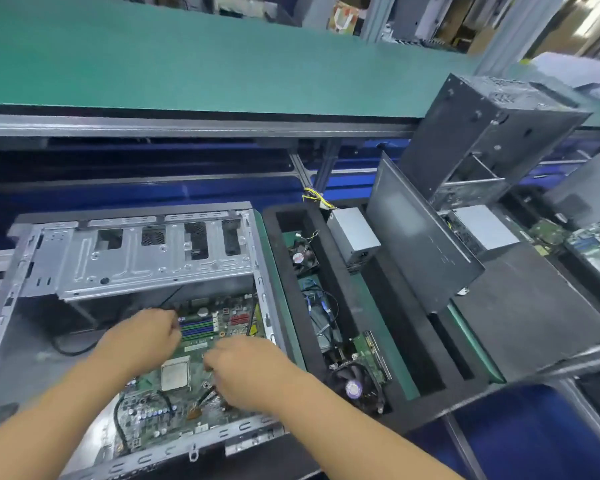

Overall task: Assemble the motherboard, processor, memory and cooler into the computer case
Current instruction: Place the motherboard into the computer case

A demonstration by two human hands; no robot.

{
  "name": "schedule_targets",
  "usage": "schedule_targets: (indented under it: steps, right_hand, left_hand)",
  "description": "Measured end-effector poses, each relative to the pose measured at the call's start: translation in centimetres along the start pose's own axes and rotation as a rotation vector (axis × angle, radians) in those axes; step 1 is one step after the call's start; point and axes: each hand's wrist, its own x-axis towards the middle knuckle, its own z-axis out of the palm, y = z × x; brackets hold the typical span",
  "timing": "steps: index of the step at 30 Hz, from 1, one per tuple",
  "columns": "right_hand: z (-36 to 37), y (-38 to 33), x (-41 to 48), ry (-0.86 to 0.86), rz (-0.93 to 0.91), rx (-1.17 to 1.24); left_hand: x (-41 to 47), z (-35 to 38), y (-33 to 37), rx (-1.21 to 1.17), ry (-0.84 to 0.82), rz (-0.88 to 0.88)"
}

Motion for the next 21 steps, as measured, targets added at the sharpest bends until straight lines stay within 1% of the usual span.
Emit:
schedule_targets:
  steps: [2, 4, 7, 9, 11, 12, 13, 16, 19, 21]
  right_hand:
    - [0.6, -0.3, -0.4, -0.058, -0.048, -0.137]
    - [0.6, -0.2, -0.4, -0.104, -0.065, -0.189]
    - [0.1, 0.4, -0.1, -0.157, -0.097, -0.142]
    - [0.0, 0.6, 0.4, -0.266, -0.107, -0.117]
    - [0.3, 0.3, 0.8, -0.384, -0.106, -0.073]
    - [0.5, 0.2, 1.0, -0.41, -0.106, -0.055]
    - [0.6, 0.1, 1.0, -0.412, -0.104, -0.05]
    - [1.1, 0.1, 0.9, -0.339, -0.097, -0.084]
    - [1.2, 0.1, 0.8, -0.31, -0.124, -0.105]
    - [1.1, 0.1, 0.7, -0.285, -0.126, -0.122]
  left_hand:
    - [1.8, 0.8, -1.6, 0.149, -0.041, -0.071]
    - [3.5, 1.4, -1.9, 0.253, -0.151, -0.116]
    - [5.8, 2.0, -1.2, 0.225, -0.252, -0.227]
    - [6.7, 2.1, -0.9, 0.177, -0.289, -0.244]
    - [7.1, 2.4, -1.1, 0.069, -0.272, -0.265]
    - [7.1, 2.6, -1.2, 0.026, -0.25, -0.281]
    - [7.1, 2.9, -1.3, 0.036, -0.22, -0.281]
    - [6.9, 3.4, -1.4, 0.161, -0.095, -0.183]
    - [6.5, 3.3, -1.5, 0.129, -0.014, -0.144]
    - [6.4, 3.2, -1.5, 0.102, -0.025, -0.163]
